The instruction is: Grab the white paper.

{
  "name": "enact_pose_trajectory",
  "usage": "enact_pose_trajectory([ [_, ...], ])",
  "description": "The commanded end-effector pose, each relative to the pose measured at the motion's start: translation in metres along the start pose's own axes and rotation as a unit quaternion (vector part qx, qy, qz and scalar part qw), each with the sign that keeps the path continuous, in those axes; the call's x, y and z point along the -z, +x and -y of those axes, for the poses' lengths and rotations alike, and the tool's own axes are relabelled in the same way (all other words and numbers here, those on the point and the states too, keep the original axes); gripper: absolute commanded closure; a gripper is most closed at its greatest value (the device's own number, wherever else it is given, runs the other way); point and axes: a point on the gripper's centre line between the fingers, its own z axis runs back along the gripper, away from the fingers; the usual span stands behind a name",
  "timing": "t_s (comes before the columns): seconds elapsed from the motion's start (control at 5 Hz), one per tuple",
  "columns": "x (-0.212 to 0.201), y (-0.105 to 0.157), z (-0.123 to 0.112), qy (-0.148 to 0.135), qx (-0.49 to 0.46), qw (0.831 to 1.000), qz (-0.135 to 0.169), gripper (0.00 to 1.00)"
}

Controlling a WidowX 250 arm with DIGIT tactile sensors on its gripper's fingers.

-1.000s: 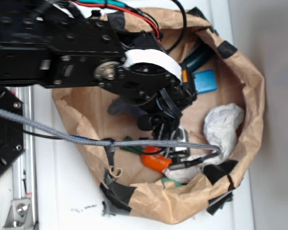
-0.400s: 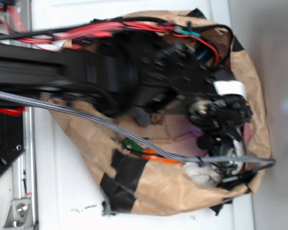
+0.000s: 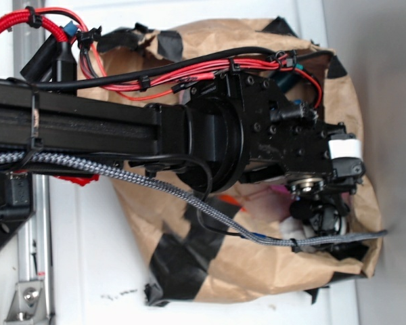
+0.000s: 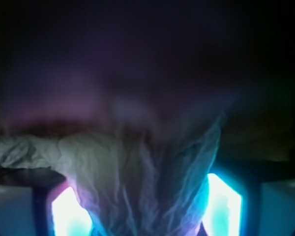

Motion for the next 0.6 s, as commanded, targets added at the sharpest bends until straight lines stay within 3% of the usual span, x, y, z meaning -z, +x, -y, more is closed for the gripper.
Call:
enact_pose_trajectory([
  [0.0, -0.052, -0.005, -0.004, -0.018, 0.028, 0.999, 0.036, 1.00],
  [0.2, -0.104, -0.022, -0.022, -0.036, 0.024, 0.998, 0.051, 1.00],
  [0.4, -0.151, -0.038, -0.039, -0.043, -0.003, 0.999, 0.018, 1.00],
])
